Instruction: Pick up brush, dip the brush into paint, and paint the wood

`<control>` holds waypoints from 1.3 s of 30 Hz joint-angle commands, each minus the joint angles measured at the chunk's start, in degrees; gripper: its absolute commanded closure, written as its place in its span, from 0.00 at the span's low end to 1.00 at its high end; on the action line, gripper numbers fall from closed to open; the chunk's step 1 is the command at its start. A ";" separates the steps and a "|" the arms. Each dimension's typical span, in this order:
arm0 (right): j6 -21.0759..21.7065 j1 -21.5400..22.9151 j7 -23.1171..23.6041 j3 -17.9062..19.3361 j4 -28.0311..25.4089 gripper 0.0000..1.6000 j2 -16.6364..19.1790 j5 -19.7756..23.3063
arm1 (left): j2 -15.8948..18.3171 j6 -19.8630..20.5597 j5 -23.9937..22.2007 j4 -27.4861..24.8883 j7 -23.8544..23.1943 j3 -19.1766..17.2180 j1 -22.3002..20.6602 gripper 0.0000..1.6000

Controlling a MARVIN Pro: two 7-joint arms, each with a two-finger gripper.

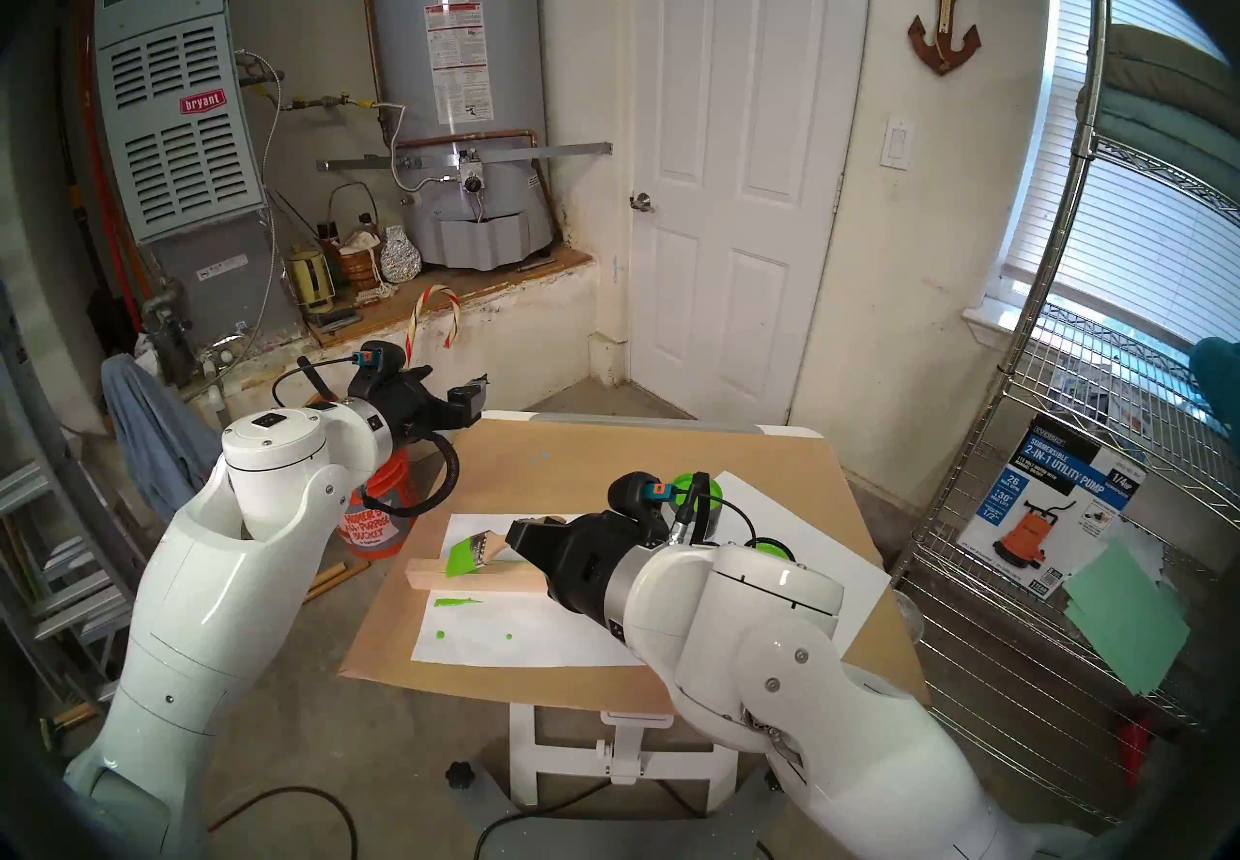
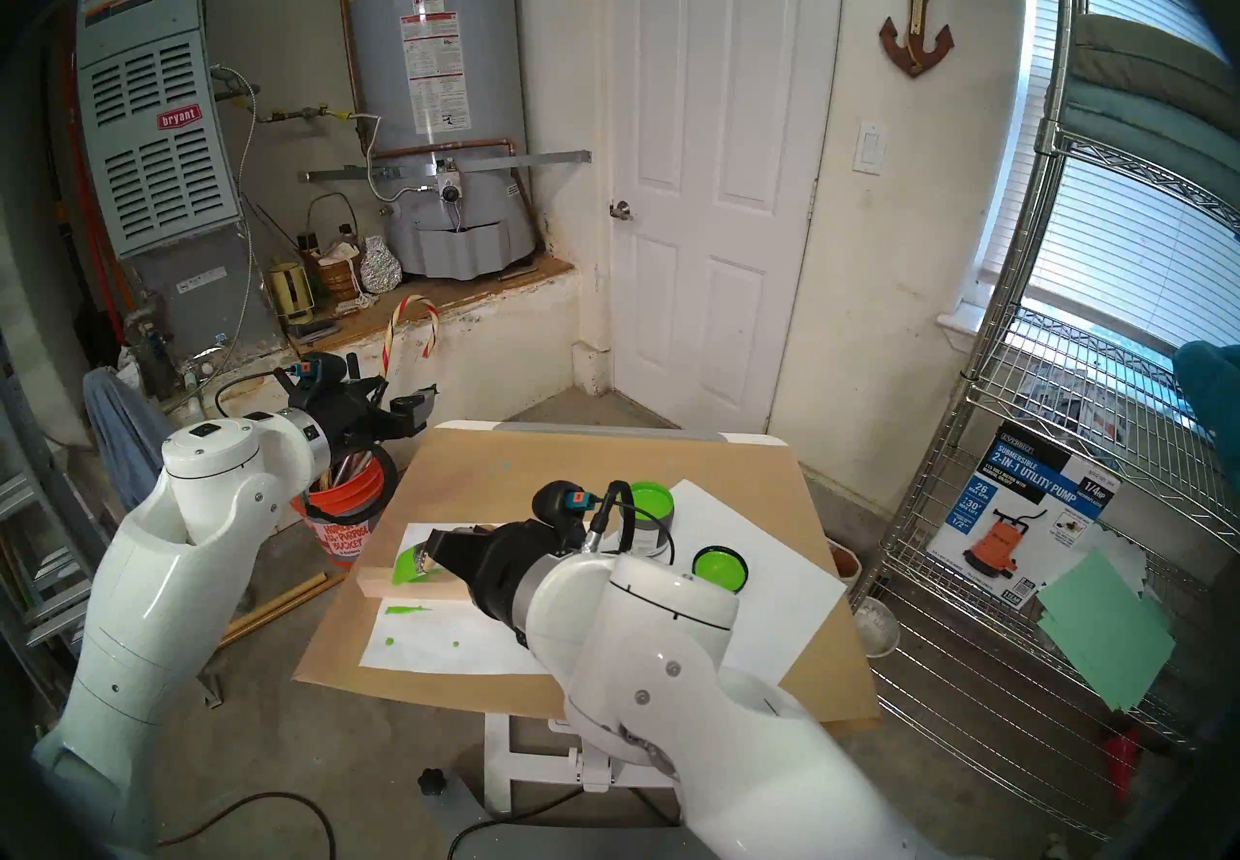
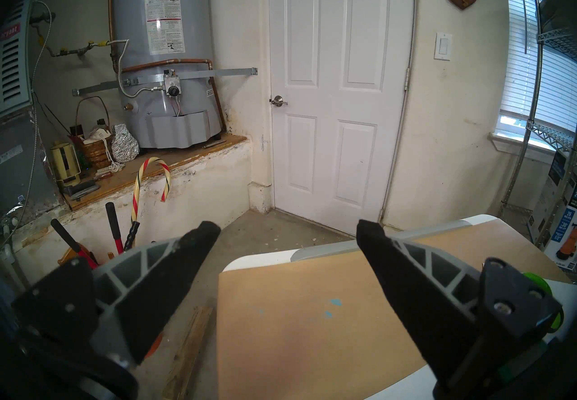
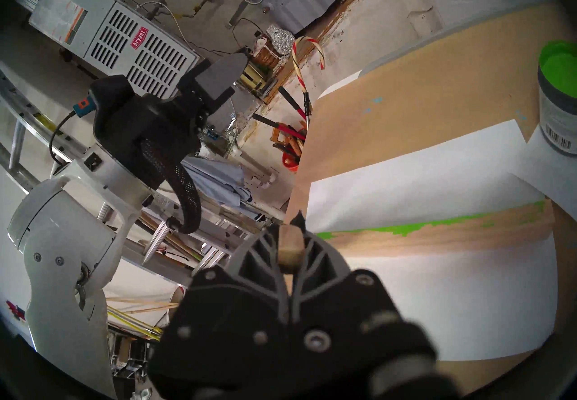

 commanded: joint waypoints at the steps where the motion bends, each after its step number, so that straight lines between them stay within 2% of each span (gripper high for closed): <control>1: -0.68 2.02 0.19 -1.37 0.39 1.00 -2.38 0.34 | 0.09 -0.12 -0.09 -0.95 0.03 -0.49 -0.55 0.00; 39: -2.87 3.43 0.84 -3.15 5.12 1.00 -3.64 0.88 | 0.09 -0.11 -0.09 -0.96 0.04 -0.50 -0.54 0.00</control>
